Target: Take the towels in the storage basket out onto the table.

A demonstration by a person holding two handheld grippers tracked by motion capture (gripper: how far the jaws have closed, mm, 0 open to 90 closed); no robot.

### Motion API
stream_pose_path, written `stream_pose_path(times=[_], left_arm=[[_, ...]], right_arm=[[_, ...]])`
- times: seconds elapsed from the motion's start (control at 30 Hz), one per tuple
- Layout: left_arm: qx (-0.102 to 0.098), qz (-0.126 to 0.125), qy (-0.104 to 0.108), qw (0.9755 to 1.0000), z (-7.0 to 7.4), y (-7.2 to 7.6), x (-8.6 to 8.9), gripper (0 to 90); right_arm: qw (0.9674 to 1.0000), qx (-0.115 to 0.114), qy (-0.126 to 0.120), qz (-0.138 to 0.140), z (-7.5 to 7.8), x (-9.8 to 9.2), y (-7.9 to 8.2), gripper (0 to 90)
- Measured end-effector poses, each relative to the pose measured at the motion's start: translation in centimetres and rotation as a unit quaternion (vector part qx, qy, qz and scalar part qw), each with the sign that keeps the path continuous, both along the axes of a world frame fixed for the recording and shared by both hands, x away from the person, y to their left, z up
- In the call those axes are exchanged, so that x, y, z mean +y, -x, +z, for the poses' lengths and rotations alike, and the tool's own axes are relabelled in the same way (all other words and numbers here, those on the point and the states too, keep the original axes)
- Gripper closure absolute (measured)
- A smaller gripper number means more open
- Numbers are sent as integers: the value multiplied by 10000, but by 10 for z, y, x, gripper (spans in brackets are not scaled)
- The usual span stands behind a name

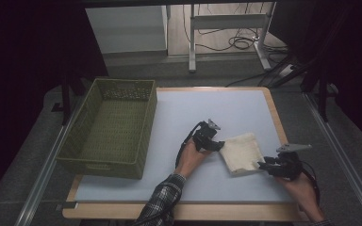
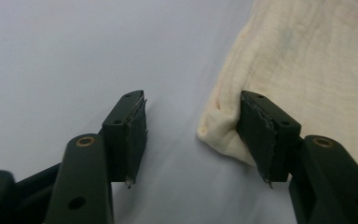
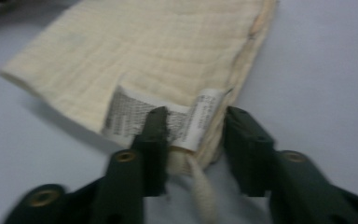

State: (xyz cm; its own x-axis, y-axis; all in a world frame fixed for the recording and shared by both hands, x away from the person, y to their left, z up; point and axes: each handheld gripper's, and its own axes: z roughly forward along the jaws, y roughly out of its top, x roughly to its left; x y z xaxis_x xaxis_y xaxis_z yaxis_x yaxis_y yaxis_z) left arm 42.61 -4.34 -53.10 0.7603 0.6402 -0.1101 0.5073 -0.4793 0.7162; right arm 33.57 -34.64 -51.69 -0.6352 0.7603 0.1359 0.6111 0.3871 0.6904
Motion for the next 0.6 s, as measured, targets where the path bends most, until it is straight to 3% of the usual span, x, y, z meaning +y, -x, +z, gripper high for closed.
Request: stream_pose_path(times=[0.1,0.17,0.37,0.5,0.6], left_arm=[[48,-93,-19,9999,1,-1,1,461],[112,-205,41,9997,1,0,1,532],[317,-398,110,9986,4,3,-3,786],[15,-506,-180,9986,8,8,-7,824],[61,-538,-224,9983,11,7,-6,828]], right_arm=[[9995,182,-273,45,-2,-4,-3,733],[9985,295,-460,73,-3,-5,-4,773],[9997,78,-243,59,-1,0,3,802],[9998,21,-196,103,4,2,4,804],[9995,1,-268,145,7,3,6,804]])
